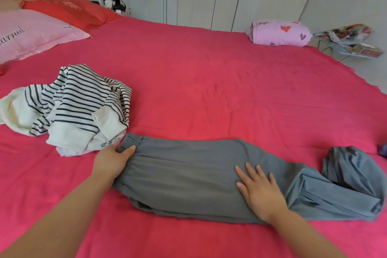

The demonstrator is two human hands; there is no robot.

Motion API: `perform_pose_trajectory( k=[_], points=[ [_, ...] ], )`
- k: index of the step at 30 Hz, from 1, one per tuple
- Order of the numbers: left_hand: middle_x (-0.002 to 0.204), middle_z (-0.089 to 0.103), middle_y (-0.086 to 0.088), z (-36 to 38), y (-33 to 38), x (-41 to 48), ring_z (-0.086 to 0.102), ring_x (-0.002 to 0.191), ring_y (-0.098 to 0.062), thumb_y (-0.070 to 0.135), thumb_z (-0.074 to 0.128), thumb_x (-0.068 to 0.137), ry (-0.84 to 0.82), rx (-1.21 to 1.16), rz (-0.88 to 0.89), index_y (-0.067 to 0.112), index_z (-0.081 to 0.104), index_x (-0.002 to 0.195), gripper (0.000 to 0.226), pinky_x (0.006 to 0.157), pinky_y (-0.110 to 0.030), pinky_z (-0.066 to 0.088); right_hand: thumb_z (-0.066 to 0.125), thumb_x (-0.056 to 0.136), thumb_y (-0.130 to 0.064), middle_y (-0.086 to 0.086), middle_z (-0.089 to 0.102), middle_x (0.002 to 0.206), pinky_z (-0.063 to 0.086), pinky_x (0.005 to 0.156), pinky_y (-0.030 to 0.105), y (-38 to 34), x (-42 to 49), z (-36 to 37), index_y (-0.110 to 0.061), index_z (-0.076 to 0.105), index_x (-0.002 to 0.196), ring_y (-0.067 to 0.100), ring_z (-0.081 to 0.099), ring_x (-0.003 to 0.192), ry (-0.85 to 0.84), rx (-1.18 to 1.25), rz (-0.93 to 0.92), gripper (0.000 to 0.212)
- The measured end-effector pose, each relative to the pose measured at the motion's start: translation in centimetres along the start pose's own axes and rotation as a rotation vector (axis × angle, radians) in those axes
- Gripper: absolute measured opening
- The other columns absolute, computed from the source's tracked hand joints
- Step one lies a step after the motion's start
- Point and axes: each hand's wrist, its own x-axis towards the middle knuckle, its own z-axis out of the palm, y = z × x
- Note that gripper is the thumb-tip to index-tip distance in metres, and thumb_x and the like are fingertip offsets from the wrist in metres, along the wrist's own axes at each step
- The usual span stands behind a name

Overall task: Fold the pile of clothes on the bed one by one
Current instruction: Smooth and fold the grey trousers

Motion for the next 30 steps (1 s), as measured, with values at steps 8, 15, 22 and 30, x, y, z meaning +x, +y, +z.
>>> perform_pose_trajectory(
  k=[8, 15, 22, 30],
  points=[
    [0.069, 0.06, -0.023, -1.7, -0.8, 0.8, 0.051, 0.069, -0.034, 0.028, 0.062, 0.088, 0.146, 0.141, 0.053, -0.001, 0.055, 0.062, 0.039, 0.064, -0.038, 0.035, 0.013, 0.081, -0.057, -0.001, 0.036, 0.149, 0.023, 0.112, 0.034, 5.1, -3.2, -1.7, -0.029, 0.032, 0.143, 0.018, 0.03, 0.139, 0.093, 0.104, -0.009, 0.071],
    [0.094, 0.061, -0.032, -1.3, 2.7, 0.3, 0.059, 0.089, -0.048, 0.035, 0.079, 0.07, 0.268, 0.596, 0.261, -0.003, 0.059, 0.096, 0.05, 0.075, -0.052, 0.048, 0.053, 0.082, -0.034, 0.003, 0.064, 0.12, 0.046, 0.098, 0.037, 10.4, -4.1, -2.8, -0.018, 0.06, 0.124, 0.024, 0.059, 0.112, 0.254, 0.204, -0.052, 0.045],
    [0.157, 0.012, 0.0, 15.5, 11.4, -16.3, 0.011, 0.144, -0.019, 0.068, 0.046, 0.079, -0.582, 0.555, 0.902, 0.023, 0.011, 0.149, 0.091, 0.117, -0.039, 0.008, 0.04, 0.075, -0.065, 0.002, 0.062, 0.121, 0.041, 0.1, 0.038, 12.3, -5.2, -3.3, -0.017, 0.052, 0.132, 0.024, 0.056, 0.115, 0.248, 0.176, 0.063, 0.076],
    [0.158, 0.008, 0.002, 18.6, 9.9, -16.1, 0.006, 0.145, -0.016, 0.005, 0.025, 0.095, -0.546, 0.701, 0.906, 0.022, 0.003, 0.15, 0.061, 0.117, -0.033, 0.004, 0.076, 0.062, -0.014, 0.001, 0.067, 0.091, 0.05, 0.081, 0.042, 15.6, -6.4, -2.4, -0.018, 0.063, 0.107, 0.028, 0.067, 0.088, 0.192, -0.077, 0.039, 0.047]
  ],
)
